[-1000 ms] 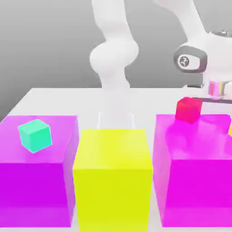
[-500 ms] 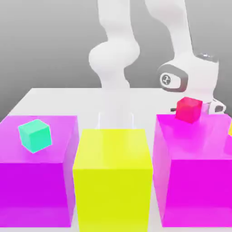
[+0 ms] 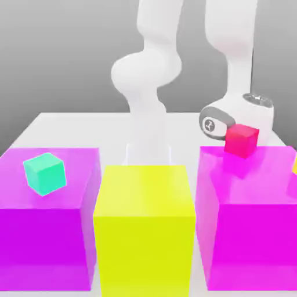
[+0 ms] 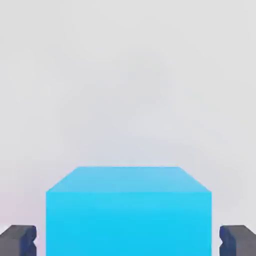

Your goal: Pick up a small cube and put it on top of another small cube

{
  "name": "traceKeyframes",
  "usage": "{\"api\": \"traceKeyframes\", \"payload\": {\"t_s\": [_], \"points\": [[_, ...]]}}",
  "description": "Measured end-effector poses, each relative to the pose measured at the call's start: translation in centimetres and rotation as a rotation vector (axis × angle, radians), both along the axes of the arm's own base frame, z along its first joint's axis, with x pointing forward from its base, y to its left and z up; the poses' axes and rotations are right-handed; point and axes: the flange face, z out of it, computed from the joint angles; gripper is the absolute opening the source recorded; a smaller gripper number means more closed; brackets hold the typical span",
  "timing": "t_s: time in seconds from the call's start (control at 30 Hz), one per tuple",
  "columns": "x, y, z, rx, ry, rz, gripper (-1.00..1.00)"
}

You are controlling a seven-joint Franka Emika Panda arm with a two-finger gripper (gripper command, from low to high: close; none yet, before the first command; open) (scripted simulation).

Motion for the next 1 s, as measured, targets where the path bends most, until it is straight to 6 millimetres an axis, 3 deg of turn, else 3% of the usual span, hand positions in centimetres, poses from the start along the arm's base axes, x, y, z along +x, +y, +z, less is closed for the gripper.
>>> {"api": "traceKeyframes", "payload": {"t_s": [0.17,0.67,0.77,1.0], "points": [[0.1,0.0,0.2,0.0,-0.002,0.001,-1.0],[-0.2,0.2,6.3,0.0,0.002,0.001,-1.0],[-1.9,2.4,7.0,-0.032,0.016,-0.02,-1.0],[1.0,8.7,13.0,-0.075,0.014,-0.202,-1.0]]}}
